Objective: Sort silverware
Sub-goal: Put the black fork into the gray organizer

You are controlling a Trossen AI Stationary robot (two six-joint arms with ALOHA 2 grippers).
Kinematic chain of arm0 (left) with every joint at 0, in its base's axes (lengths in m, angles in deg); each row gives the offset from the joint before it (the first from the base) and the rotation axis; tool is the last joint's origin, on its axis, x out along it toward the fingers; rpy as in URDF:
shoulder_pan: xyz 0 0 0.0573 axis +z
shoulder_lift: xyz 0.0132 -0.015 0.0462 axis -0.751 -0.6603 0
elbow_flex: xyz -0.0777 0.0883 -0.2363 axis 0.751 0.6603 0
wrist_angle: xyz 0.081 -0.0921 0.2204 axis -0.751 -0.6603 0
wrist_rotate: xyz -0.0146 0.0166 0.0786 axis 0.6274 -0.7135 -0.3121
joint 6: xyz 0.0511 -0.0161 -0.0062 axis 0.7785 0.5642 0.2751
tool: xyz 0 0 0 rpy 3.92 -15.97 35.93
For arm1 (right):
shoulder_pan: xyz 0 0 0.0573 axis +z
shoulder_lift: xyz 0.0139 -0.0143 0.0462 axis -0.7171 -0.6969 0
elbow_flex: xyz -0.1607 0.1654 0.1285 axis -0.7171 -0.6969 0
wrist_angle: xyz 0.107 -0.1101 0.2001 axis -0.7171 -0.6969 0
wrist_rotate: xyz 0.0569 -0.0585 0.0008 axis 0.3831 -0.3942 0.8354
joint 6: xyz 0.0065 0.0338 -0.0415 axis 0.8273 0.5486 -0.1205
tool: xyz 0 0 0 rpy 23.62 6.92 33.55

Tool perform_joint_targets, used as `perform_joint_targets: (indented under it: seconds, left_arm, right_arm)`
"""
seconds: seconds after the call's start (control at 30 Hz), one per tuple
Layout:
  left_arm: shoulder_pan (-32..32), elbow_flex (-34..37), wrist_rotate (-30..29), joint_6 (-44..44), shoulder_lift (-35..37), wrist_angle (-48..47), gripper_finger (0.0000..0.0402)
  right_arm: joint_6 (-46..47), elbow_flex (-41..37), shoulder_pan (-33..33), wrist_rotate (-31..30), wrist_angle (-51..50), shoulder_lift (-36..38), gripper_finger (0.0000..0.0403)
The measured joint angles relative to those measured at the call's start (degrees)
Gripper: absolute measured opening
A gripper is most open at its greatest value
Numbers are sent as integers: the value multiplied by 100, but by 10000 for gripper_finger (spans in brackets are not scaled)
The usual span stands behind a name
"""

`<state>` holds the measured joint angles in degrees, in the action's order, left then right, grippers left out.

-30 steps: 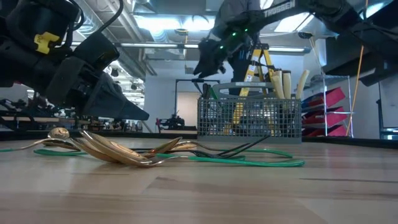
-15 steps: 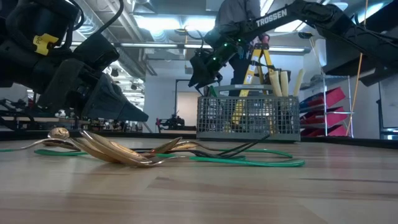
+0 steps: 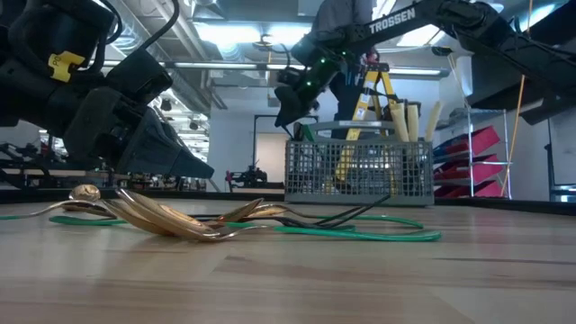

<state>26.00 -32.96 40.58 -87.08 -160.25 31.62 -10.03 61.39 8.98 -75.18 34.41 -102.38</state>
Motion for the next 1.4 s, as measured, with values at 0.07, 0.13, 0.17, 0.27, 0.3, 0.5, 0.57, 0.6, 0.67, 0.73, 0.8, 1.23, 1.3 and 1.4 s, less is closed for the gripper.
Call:
perform_joint_targets:
  seconds: [0.07, 0.13, 0.17, 0.27, 0.3, 0.5, 0.57, 0.6, 0.67, 0.73, 0.8, 1.23, 1.3, 1.4]
  left_arm:
    - [0, 0, -2, -2, 0, -9, 141]
    - [0, 0, -2, -9, 0, -11, 141]
    - [0, 0, -2, -14, 0, -11, 141]
    - [0, 0, -2, -11, 0, -14, 141]
    - [0, 0, -2, -13, 0, -14, 141]
    - [0, 0, -2, -15, 0, -18, 141]
    - [0, 0, -2, -15, 0, -17, 141]
    - [0, 0, -2, -15, 0, -16, 141]
    - [0, 0, -2, -15, 0, -16, 141]
    - [0, 0, -2, -15, 0, -16, 141]
    - [0, 0, -2, -15, 0, -16, 141]
    - [-13, -2, -2, -85, 0, -16, 141]
    - [-24, -2, -2, -76, 0, -18, 141]
    - [-24, -2, -4, -58, 0, -40, 141]
  right_arm:
    - [-446, 3, 124, -329, -56, 2, 175]
    - [-775, 35, 249, -702, -120, 2, 182]
    - [-864, 37, 309, -869, -111, 2, 186]
    - [-962, 37, 434, -1173, 9, 2, 199]
    - [-958, 39, 455, -1258, 11, 2, 202]
    - [-478, 39, 496, -2026, 138, 2, 217]
    - [-344, 50, 507, -2348, 245, 4, 218]
    - [-303, 50, 509, -2405, 265, 8, 218]
    - [-160, 50, 502, -2403, 263, 9, 218]
    - [26, 50, 501, -2338, 260, 9, 218]
    - [142, 50, 501, -2305, 281, 9, 218]
    - [651, 50, 296, -1716, 246, -243, 198]
    - [649, 48, 271, -1696, 271, -262, 195]
    - [674, 48, 297, -1464, 336, -262, 194]
